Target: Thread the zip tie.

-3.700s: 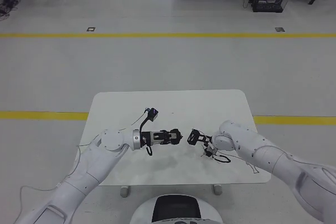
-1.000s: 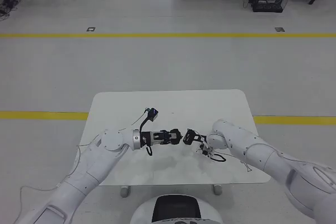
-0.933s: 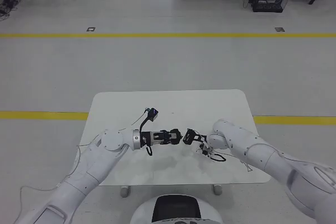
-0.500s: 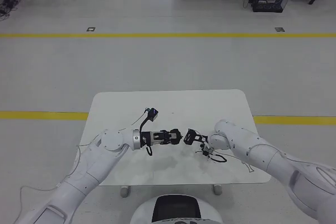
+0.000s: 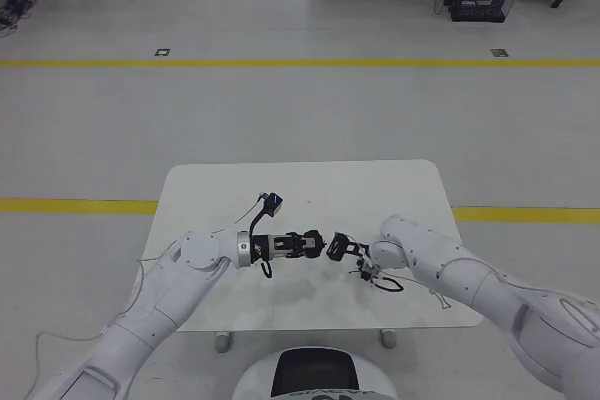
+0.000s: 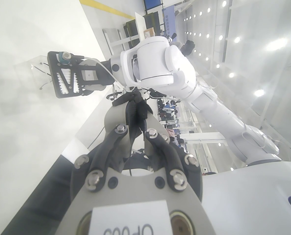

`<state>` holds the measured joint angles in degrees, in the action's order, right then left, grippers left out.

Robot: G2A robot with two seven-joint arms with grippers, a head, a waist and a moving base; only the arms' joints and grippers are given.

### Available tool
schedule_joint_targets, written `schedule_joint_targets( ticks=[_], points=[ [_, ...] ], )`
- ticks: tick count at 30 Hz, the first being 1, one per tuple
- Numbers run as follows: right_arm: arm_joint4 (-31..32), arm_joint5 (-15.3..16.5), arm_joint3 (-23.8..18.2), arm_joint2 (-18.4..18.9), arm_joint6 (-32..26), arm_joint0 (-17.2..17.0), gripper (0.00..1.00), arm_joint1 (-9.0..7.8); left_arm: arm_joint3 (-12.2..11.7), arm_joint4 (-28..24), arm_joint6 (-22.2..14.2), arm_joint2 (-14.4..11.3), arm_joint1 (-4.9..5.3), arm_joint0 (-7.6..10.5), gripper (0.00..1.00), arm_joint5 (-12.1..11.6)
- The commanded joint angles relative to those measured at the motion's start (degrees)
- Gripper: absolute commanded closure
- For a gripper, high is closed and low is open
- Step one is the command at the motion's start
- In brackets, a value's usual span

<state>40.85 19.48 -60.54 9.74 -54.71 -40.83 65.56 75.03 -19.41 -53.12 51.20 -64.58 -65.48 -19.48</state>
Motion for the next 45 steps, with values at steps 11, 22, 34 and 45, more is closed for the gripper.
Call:
schedule_joint_targets(
  ticks=[11, 22, 34, 45],
  points=[
    [0.0, 0.0, 1.2, 0.0, -1.1, -0.1, 0.88, 1.14, 0.0, 0.0, 0.0, 0.0, 0.00, 0.00, 1.00, 0.0],
    [1.8, 0.0, 2.6, 0.0, 0.6, -0.4, 0.88, 1.92, 0.0, 0.0, 0.0, 0.0, 0.00, 0.00, 1.00, 0.0],
    [4.5, 0.0, 3.4, 0.0, 2.8, -0.7, 0.88, 2.31, 0.0, 0.0, 0.0, 0.0, 0.00, 0.00, 1.00, 0.0],
    [4.4, 0.0, 4.4, 0.0, 2.5, -0.9, 0.91, 3.11, 0.0, 0.0, 0.0, 0.0, 0.00, 0.00, 1.00, 0.0]
  ],
)
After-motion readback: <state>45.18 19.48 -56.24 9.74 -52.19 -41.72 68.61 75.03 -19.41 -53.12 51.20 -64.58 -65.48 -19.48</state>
